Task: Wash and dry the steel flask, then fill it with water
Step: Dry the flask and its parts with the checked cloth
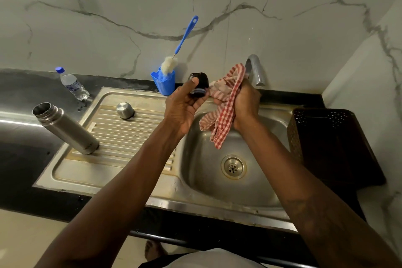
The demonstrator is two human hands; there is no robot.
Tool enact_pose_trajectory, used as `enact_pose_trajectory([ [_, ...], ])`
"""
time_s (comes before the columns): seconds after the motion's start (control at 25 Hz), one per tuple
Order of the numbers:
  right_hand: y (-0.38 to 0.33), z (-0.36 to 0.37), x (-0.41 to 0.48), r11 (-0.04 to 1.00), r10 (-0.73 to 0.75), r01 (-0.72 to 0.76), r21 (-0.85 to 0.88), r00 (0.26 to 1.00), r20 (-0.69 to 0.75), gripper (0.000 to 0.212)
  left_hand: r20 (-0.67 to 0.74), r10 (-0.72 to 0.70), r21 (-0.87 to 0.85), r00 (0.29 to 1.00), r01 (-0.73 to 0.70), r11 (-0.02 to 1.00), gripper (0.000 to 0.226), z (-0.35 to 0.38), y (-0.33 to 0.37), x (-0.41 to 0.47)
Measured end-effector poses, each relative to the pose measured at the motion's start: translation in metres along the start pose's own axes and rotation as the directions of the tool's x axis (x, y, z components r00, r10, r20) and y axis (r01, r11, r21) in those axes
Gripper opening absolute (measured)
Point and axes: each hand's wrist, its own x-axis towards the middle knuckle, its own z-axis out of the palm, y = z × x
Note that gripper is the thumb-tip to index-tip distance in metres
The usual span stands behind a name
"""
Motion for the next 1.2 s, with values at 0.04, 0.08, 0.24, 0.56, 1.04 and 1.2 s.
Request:
enact_pose_trajectory([
  [0.04, 0.004, 0.002, -0.002, 0.997, 0.036, -0.039, 0.066, 0.999, 0.035, 0.041, -0.048, -0.007, -0.033, 0.999, 0.006, 0.999, 0.034, 0.002, -0.002, 0.0],
  [0.08, 0.007, 0.005, -0.005, 0.993, 0.054, -0.061, 0.105, 0.996, 0.071, 0.045, -0.082, -0.02, -0.035, 0.996, 0.017, 0.999, 0.039, 0.004, -0.006, 0.0],
  [0.24, 0.022, 0.012, -0.016, 0.997, -0.037, 0.042, -0.066, 0.996, 0.082, 0.039, -0.15, -0.079, 0.053, 0.985, 0.088, 0.995, 0.044, 0.013, -0.018, -0.005],
  [0.56, 0.031, 0.001, -0.019, 0.965, -0.234, 0.24, -0.106, 0.97, 0.067, 0.023, 0.007, -0.09, 0.233, 0.996, 0.086, 0.969, 0.036, 0.013, -0.012, 0.001],
  [1.04, 0.02, 0.004, -0.001, 0.344, -0.741, 0.792, -0.504, 0.559, 0.372, 0.034, 0.027, -0.061, 0.262, 0.998, 0.052, 0.964, 0.02, 0.013, -0.017, 0.004],
  [1.2, 0.017, 0.011, -0.001, 0.244, -0.729, 0.719, -0.65, 0.578, 0.367, 0.03, -0.026, 0.125, 0.342, 0.992, -0.109, 0.933, 0.013, 0.014, -0.019, -0.001],
])
